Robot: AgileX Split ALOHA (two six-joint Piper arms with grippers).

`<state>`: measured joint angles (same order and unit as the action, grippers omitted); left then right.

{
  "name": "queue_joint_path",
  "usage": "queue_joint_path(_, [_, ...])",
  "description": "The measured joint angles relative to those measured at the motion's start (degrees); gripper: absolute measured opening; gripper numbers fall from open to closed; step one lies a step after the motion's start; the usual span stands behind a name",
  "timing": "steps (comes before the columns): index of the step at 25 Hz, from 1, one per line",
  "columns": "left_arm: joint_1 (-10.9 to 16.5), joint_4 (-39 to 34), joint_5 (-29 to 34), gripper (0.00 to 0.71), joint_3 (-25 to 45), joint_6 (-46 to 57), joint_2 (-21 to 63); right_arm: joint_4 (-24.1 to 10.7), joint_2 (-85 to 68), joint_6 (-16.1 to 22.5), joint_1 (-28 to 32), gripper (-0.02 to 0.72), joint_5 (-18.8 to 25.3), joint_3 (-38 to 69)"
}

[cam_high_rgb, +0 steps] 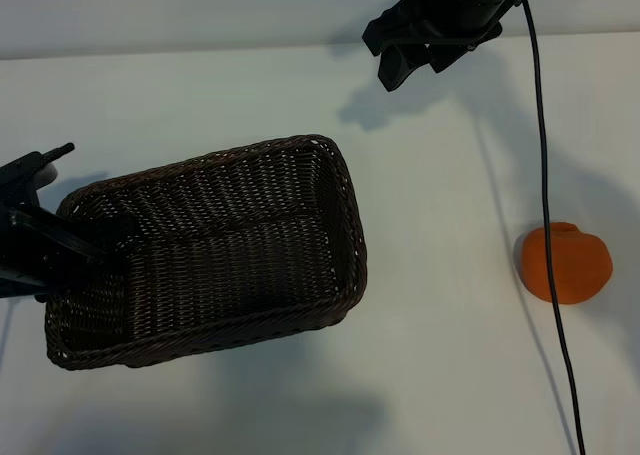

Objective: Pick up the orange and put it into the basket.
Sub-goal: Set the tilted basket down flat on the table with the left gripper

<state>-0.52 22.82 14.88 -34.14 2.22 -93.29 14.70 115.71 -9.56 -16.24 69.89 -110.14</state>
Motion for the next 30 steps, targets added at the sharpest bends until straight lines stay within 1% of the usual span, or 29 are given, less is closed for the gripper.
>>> queue_joint_path(5, [0.0,0.04,-0.06,0.422,0.0,-0.28,0.12,0.0,0.0,0.0,0.0,0.559,0.0,0.0])
queue_joint_path(9, [-0.06,0.76,0.64,0.42,0.55,-0.42,2.17,0.0,0.0,0.0,0.0,0.559,0.0,0.0])
queue_joint_path(14, [-0.06,0.57,4.47,0.42,1.36,-0.6,6.45,0.0,0.0,0.0,0.0,0.559,0.0,0.0])
queue_joint_path(19, [0.13,0.52,8.3,0.42,0.86,-2.22,8.16,0.0,0.0,0.0,0.0,0.559,0.0,0.0])
queue_joint_path(24, [0.32,0.24,10.56,0.42,-1.29,-2.22,10.39,0.05,0.0,0.0,0.0,0.559,0.0,0.0])
queue_joint_path(27, [0.43,0.22,12.58,0.42,-3.74,-3.62,11.17,0.05,0.0,0.0,0.0,0.559,0.0,0.0])
queue_joint_path(30, [1.07,2.78,14.27,0.42,-6.2,-6.77,11.28,0.05,0.0,0.0,0.0,0.559,0.0,0.0])
